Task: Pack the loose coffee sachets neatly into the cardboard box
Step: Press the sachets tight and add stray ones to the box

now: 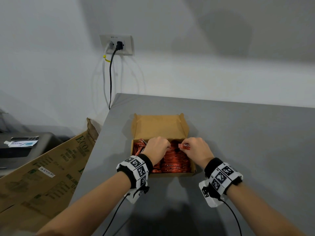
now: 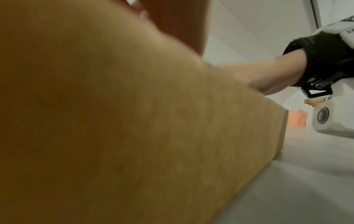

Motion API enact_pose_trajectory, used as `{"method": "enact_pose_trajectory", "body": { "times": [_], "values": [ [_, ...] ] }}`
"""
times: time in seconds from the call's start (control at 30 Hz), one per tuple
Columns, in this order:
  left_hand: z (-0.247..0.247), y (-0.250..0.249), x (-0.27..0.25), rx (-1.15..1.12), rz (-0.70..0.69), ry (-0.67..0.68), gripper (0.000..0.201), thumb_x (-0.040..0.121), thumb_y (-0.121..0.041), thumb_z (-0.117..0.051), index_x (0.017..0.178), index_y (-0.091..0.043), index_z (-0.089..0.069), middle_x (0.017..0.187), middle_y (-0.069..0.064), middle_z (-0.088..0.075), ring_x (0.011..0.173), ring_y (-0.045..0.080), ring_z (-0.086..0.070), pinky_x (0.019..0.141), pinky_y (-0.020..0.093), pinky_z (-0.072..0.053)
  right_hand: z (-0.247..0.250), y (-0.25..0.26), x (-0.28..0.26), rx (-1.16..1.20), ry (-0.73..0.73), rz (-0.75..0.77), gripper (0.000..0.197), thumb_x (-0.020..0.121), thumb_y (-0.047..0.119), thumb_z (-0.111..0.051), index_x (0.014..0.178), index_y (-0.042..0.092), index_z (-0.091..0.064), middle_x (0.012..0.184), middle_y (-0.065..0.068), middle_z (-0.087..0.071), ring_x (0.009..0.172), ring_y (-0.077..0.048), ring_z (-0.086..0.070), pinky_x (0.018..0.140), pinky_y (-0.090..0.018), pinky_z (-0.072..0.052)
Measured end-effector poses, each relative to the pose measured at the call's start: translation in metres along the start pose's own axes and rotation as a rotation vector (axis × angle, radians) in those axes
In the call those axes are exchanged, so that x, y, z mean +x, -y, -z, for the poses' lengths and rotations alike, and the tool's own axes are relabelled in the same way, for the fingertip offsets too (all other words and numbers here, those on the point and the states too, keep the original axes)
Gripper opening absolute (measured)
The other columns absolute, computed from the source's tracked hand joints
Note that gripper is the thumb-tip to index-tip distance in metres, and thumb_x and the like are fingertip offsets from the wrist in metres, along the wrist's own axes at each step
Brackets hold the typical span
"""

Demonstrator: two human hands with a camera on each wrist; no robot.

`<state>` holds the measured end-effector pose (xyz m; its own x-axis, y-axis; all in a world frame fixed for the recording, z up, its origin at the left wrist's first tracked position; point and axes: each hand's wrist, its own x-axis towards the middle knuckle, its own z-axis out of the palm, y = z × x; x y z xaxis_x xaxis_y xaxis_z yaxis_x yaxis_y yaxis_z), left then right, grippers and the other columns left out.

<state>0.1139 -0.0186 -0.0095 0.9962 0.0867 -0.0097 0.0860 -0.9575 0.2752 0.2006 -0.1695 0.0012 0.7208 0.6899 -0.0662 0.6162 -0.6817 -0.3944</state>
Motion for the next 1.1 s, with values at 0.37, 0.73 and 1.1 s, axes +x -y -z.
{"method": "enact_pose_trajectory", "body": {
  "times": [0.37,0.73,1.1],
  "values": [
    [0.002,-0.003,0.001,0.133,-0.027,0.011,0.023,0.096,-0.014,-0.041,0.102,-0.01,-0.064,0.101,0.007,-0.064,0.091,0.029,-0.06,0.07,0.036,-0.042,-0.012,0.002,-0.002,-0.197,-0.08,0.071,0.015,0.092,0.022,-0.054,0.091,0.012,-0.064,0.096,-0.003,-0.064,0.087,-0.028,-0.063,0.069,-0.034,-0.044],
    [0.002,-0.001,0.006,0.074,0.016,0.011,0.024,0.095,-0.011,-0.044,0.105,-0.012,-0.066,0.105,0.008,-0.065,0.095,0.028,-0.06,0.076,0.036,-0.047,-0.013,0.008,-0.008,-0.26,0.061,0.165,0.029,0.096,0.033,-0.045,0.121,0.019,-0.05,0.118,0.001,-0.061,0.103,-0.022,-0.06,0.081,-0.034,-0.046],
    [0.002,-0.002,0.006,0.084,0.026,-0.006,0.024,0.094,-0.011,-0.044,0.099,-0.011,-0.068,0.1,0.007,-0.067,0.09,0.028,-0.061,0.073,0.036,-0.049,-0.016,-0.002,-0.01,-0.172,0.137,0.189,0.028,0.095,0.021,-0.045,0.121,0.016,-0.057,0.12,-0.002,-0.058,0.107,-0.024,-0.058,0.089,-0.037,-0.046]
  ]
}}
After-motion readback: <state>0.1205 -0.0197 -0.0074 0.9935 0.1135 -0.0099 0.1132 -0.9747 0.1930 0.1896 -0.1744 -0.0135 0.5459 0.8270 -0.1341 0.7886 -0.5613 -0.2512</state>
